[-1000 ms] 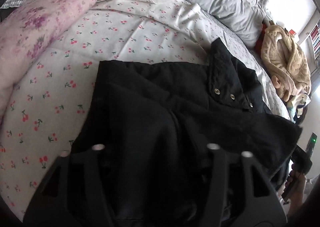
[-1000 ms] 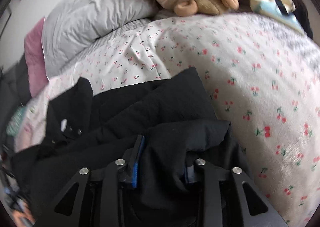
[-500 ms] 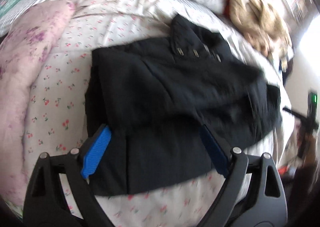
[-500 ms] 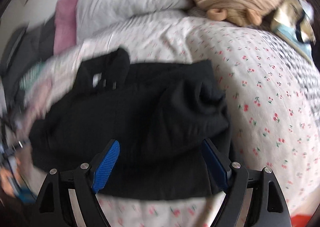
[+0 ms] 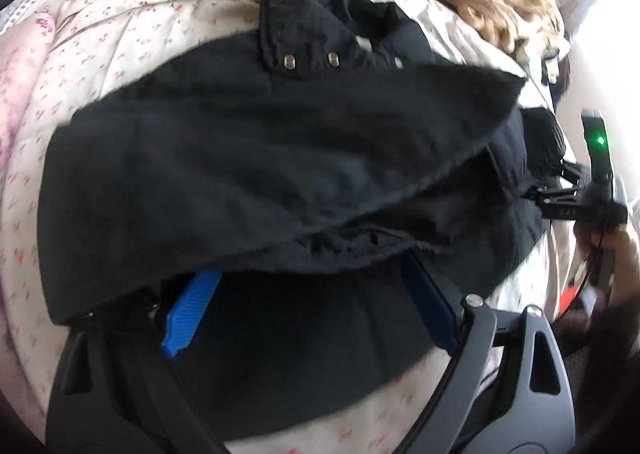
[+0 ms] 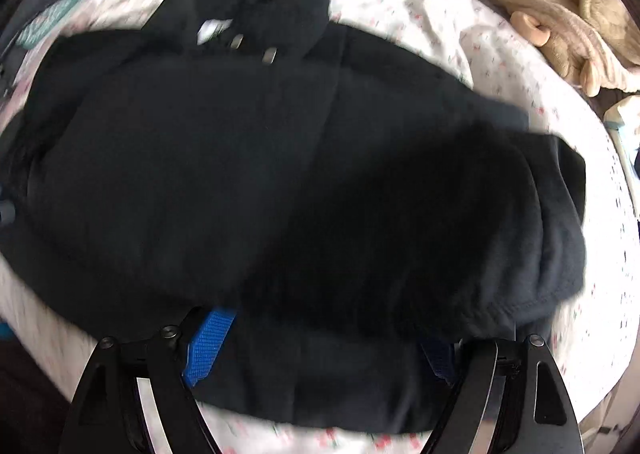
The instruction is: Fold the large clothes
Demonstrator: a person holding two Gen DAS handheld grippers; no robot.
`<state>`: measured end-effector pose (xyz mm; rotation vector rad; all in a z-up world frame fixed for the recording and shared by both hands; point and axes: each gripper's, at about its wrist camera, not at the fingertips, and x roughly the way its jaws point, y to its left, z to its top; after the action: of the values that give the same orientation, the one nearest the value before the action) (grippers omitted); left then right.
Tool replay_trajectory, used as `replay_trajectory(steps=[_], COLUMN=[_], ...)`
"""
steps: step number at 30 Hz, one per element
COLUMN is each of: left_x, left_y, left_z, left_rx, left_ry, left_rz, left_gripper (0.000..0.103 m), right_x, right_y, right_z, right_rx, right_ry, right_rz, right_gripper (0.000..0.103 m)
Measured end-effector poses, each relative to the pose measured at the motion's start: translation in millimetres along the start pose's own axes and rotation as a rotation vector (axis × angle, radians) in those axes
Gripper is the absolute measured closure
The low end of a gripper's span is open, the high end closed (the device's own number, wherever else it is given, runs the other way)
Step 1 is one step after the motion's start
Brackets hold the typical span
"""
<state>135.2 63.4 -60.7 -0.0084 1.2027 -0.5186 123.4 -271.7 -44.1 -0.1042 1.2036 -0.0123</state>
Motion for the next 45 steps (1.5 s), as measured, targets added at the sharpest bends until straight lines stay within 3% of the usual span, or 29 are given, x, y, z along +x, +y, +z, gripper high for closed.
replay_trajectory(steps=[5, 8, 11, 13, 16, 21, 24, 25, 26, 27, 28, 29, 34, 37, 39, 41, 42, 44, 45], left_x=[-2.4, -16.2, -31.9, -40.8, -49.5, -37.5, -22.8, -17.5, -13.6, -12.3, -14.5, -17.7, -69.5, -82.8, -65.3, -30.4, -12.8, 18.4, 18.6], left_y=[7.3, 15.0, 20.2, 25.8, 46.0, 105.6, 132.4, 139.6, 141.4, 138.5, 132.5, 125.2, 91.8, 95.8, 108.2, 124.4, 132.2, 147.3, 147.1], left_z=[39.8, 55.1, 57.7, 55.2, 45.6, 23.1, 12.5, 9.6, 7.8, 9.2, 10.7, 13.8, 31.3, 34.5, 40.9, 46.2, 45.7, 44.0, 42.0], left_rx=[-0.091, -0.166, -0.211, -0.218, -0.216, -0.304, -0.395, -0.438, -0.473, -0.479, -0.460, -0.440, -0.404, -0.406, -0.423, -0.442, -0.456, -0.507, -0.519], left_ry=[-0.170, -0.322, -0.385, -0.401, -0.395, -0.313, -0.256, -0.253, -0.257, -0.268, -0.294, -0.318, -0.605, -0.727, -0.697, -0.581, -0.519, -0.393, -0.391], left_rz=[0.016, 0.053, 0.086, 0.092, 0.147, 0.229, 0.195, 0.134, 0.098, 0.098, 0.094, 0.075, -0.004, 0.012, 0.097, 0.204, 0.225, 0.244, 0.238], left_gripper=[0.012, 0.012, 0.012, 0.012, 0.012, 0.018, 0.036, 0.046, 0.054, 0.060, 0.089, 0.095, 0.096, 0.096, 0.095, 0.093, 0.092, 0.079, 0.079], right_x=[-2.8, -14.3, -29.7, -42.8, -49.1, -31.1, -12.7, -0.9, 6.1, 10.3, 8.0, 0.1, -64.3, -75.3, -62.0, -33.3, -16.1, 17.5, 23.8], right_y=[-1.8, -15.8, -35.3, -49.1, -73.1, -128.0, -155.2, -162.4, -166.7, -167.1, -163.1, -156.5, -144.4, -145.5, -153.6, -165.7, -171.0, -181.0, -185.4], right_z=[44.4, 59.6, 54.9, 48.3, 36.7, 4.5, -7.7, -11.7, -13.3, -11.4, -9.3, -6.1, 1.4, 6.9, 12.3, 12.8, 14.2, 9.2, 6.0], right_rx=[0.078, 0.210, 0.327, 0.339, 0.343, 0.426, 0.485, 0.516, 0.532, 0.540, 0.530, 0.503, 0.480, 0.494, 0.510, 0.534, 0.541, 0.569, 0.585], right_ry=[-0.175, -0.344, -0.406, -0.453, -0.474, -0.405, -0.342, -0.311, -0.296, -0.290, -0.305, -0.343, -0.641, -0.712, -0.672, -0.577, -0.510, -0.371, -0.342], right_rz=[-0.090, -0.045, 0.029, 0.036, -0.031, -0.085, -0.090, -0.058, -0.017, -0.001, -0.022, -0.043, -0.062, -0.122, -0.175, -0.183, -0.185, -0.176, -0.168], right_gripper=[0.018, 0.018, 0.018, 0.018, 0.018, 0.020, 0.035, 0.052, 0.076, 0.082, 0.088, 0.096, 0.098, 0.099, 0.100, 0.100, 0.100, 0.100, 0.100])
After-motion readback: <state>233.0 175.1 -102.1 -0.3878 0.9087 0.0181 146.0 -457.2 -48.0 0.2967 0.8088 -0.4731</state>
